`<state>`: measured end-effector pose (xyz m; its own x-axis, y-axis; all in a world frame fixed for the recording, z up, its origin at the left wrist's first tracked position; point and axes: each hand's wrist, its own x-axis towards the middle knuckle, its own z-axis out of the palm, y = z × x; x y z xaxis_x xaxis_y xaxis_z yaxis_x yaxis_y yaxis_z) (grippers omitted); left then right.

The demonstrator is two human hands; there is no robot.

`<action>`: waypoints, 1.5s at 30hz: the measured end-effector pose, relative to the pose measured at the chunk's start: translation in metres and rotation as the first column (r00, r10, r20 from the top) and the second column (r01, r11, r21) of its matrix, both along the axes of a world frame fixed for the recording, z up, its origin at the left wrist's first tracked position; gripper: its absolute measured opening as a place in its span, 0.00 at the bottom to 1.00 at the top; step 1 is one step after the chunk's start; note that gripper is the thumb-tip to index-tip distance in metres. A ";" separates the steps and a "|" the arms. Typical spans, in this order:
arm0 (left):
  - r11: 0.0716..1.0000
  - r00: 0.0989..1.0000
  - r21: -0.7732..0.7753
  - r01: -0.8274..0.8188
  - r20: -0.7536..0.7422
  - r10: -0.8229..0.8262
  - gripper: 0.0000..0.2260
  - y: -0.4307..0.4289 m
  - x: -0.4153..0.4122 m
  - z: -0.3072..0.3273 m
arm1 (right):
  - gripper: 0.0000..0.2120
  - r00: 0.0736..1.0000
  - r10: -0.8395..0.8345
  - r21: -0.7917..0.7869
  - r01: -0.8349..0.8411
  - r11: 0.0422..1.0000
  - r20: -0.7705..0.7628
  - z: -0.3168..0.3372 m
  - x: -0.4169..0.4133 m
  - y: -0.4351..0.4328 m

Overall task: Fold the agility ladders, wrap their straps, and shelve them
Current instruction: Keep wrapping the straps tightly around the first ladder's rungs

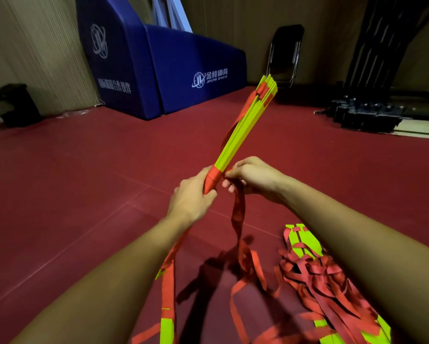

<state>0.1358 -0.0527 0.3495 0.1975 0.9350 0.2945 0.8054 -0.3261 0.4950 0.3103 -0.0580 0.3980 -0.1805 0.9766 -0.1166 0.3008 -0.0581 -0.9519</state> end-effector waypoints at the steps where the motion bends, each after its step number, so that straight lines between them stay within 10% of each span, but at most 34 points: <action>1: 1.000 0.999 0.006 -0.002 -0.033 0.002 0.27 0.001 -0.001 -0.001 | 0.10 1.000 0.014 0.006 -0.014 1.000 0.024 0.001 -0.002 -0.003; 7: 1.000 0.994 0.006 0.012 -0.105 -0.012 0.30 -0.001 0.002 -0.003 | 0.20 0.983 -0.158 0.257 0.130 0.958 0.090 -0.010 -0.014 -0.001; 15: 0.863 0.823 -0.357 0.356 0.558 -0.108 0.23 0.011 -0.005 0.003 | 0.15 0.996 -0.069 0.258 0.051 0.965 0.062 -0.009 -0.005 0.001; 27: 0.988 0.921 -0.081 0.134 0.378 -0.094 0.18 0.013 0.000 -0.002 | 0.16 0.950 -0.303 0.256 0.275 0.927 0.075 -0.012 0.001 0.012; 36: 0.995 0.998 0.082 -0.053 -0.032 0.056 0.21 0.002 0.013 0.007 | 0.24 0.928 -0.365 0.263 0.334 0.905 0.078 -0.012 -0.005 0.008; 45: 0.833 0.818 -0.373 0.409 0.554 -0.153 0.32 0.012 0.005 0.000 | 0.11 0.986 -0.142 0.173 0.155 0.973 -0.082 -0.013 0.000 0.008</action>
